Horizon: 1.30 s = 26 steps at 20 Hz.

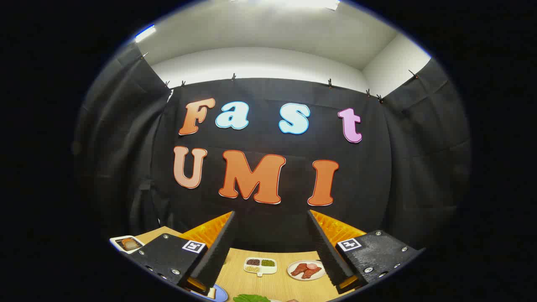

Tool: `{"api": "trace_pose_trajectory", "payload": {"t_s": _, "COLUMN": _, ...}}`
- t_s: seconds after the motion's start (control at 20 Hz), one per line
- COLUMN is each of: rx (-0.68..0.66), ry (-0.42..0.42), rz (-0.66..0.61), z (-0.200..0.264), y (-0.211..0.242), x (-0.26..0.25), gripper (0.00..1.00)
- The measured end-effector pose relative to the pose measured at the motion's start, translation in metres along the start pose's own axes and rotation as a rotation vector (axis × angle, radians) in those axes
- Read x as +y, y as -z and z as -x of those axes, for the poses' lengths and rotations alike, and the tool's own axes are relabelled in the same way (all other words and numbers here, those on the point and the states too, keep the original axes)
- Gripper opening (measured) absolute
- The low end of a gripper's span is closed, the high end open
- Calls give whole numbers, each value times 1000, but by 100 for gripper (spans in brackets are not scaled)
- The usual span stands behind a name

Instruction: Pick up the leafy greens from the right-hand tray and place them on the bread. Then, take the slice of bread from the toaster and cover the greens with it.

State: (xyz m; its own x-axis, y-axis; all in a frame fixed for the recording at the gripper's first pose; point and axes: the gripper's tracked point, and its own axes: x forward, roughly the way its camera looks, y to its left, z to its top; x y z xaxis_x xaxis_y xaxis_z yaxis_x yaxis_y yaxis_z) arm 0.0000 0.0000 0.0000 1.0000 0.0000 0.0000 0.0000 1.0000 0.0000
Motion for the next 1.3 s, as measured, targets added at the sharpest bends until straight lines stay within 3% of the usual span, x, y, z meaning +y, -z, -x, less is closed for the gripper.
{"api": "trace_pose_trajectory", "payload": {"t_s": 0.9, "rx": -20, "ry": -13, "rz": -8, "z": 4, "y": -21, "x": 4, "gripper": 98}}
{"api": "trace_pose_trajectory", "payload": {"t_s": 1.3, "rx": 65, "ry": -33, "rz": 0, "z": -6, "y": 15, "x": 9, "gripper": 98}}
